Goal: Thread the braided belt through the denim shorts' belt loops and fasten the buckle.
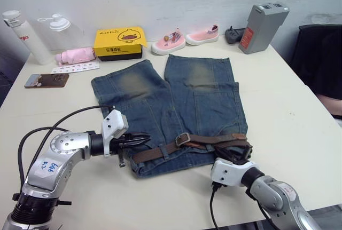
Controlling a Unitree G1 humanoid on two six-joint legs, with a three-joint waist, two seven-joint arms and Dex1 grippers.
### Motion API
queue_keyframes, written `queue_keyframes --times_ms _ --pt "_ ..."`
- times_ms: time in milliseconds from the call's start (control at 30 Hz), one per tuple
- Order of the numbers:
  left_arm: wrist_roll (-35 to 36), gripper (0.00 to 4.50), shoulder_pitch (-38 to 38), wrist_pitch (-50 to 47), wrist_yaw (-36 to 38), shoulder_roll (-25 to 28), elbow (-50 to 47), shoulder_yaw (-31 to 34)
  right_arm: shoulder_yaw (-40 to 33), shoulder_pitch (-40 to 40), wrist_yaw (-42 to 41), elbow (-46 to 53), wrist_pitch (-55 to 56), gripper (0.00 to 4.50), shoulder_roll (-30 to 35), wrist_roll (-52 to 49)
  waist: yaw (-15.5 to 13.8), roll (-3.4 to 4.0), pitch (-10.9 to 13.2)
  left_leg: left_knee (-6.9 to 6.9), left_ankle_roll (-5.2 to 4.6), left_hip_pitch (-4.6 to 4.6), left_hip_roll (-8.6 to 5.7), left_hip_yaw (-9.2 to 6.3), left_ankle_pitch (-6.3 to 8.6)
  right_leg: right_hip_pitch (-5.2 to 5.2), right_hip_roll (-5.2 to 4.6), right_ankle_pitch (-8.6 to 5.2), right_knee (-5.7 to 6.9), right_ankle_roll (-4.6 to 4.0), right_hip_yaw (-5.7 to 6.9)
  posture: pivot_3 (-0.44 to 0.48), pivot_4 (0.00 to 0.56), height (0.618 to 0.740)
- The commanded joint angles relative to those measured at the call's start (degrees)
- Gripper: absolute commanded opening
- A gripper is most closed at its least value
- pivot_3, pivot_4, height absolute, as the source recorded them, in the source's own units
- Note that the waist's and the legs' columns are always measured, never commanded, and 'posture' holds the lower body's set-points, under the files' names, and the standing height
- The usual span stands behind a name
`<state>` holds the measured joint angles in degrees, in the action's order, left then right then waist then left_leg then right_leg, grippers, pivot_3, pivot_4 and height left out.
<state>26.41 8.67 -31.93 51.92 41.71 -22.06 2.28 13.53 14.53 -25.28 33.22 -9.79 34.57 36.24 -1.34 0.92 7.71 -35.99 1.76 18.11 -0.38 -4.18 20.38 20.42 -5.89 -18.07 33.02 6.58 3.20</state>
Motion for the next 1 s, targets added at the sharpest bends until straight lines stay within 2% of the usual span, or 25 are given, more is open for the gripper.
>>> queue_keyframes --times_ms 33,67,100,167,300,367,667,733,800,1000 --pt "2.07 0.47 -1.13 -0.17 0.67 1.37 -3.81 2.45 1.25 -0.38 -1.19 -0.17 -0.28 0.06 -1.06 1.05 0.03 -0.02 -0.01 0.01 0.00 0.00 0.00 0.00 0.00 0.00 0.02 -0.01 0.01 -0.01 -0.08 0.000 0.150 0.712" --pt "3.01 0.47 -1.63 -0.79 1.02 1.71 -4.46 3.06 1.39 -0.56 -1.43 -0.27 -0.36 0.06 -1.24 1.18 0.05 -0.03 -0.02 0.01 0.00 0.00 -0.01 0.00 0.00 0.00 0.07 -0.01 0.02 -0.02 -0.15 0.000 0.150 0.712" --pt "4.05 0.89 -2.23 -1.68 1.33 2.14 -5.13 3.70 1.51 -0.73 -1.69 -0.43 -0.46 0.00 -1.34 1.33 0.07 -0.03 -0.02 0.02 0.01 0.01 0.00 0.00 0.00 0.00 0.08 -0.02 0.03 -0.04 -0.21 0.000 0.150 0.712" --pt "4.59 1.18 -3.56 -2.01 2.07 3.18 -6.47 4.14 1.56 -0.85 -2.17 -0.77 -0.48 0.00 -1.28 1.53 0.15 -0.04 -0.03 0.02 0.03 -0.01 0.04 -0.03 0.02 0.02 0.10 -0.04 0.03 -0.07 -0.28 0.000 0.150 0.712" --pt "1.51 2.94 -6.65 0.60 1.04 4.24 -8.39 3.31 1.35 -1.23 -2.88 -1.08 -0.43 0.00 -1.25 1.59 0.17 0.02 -0.10 0.04 0.06 -0.03 0.05 -0.02 0.04 0.04 0.15 -0.10 0.08 -0.18 -0.39 0.000 0.150 0.712" --pt "-4.00 3.60 -9.06 5.53 -0.39 4.53 -8.54 1.30 1.29 -2.03 -3.49 -1.13 -0.55 0.00 -1.26 1.30 0.16 0.00 -0.12 0.04 0.09 -0.03 0.07 -0.02 0.06 0.04 0.17 -0.10 0.08 -0.18 -0.40 0.000 0.150 0.712" --pt "-19.61 3.60 -10.43 18.08 -8.18 1.99 -4.51 -4.70 2.01 -5.58 -6.03 -1.36 -0.83 0.00 -2.09 0.65 0.10 -0.01 -0.17 0.04 0.16 -0.04 0.08 -0.02 0.13 0.09 0.21 -0.14 0.19 -0.25 -0.44 0.000 0.150 0.712" --pt "-21.00 3.60 -10.90 19.27 -8.25 2.07 -3.87 -5.41 2.03 -5.91 -6.30 -1.39 -0.81 0.00 -2.16 0.57 0.09 -0.01 -0.17 0.04 0.14 -0.04 0.07 -0.02 0.14 0.09 0.21 -0.14 0.19 -0.25 -0.45 0.000 0.150 0.712" --pt "-21.79 3.07 -11.65 20.32 -7.97 2.27 -3.73 -5.79 1.91 -6.12 -6.53 -1.45 -0.79 0.00 -2.21 0.48 0.10 -0.02 -0.17 0.04 0.14 -0.03 0.07 -0.02 0.14 0.13 0.23 -0.15 0.22 -0.26 -0.44 0.000 0.150 0.712" --pt "-24.16 3.07 -13.37 21.22 -7.64 3.55 -3.66 -5.14 1.97 -7.72 -7.10 -2.24 -0.40 0.00 -2.49 -0.13 0.12 0.02 -0.16 0.05 0.14 -0.04 0.10 -0.01 0.14 0.15 0.23 -0.18 0.31 -0.32 -0.43 0.000 0.150 0.712"
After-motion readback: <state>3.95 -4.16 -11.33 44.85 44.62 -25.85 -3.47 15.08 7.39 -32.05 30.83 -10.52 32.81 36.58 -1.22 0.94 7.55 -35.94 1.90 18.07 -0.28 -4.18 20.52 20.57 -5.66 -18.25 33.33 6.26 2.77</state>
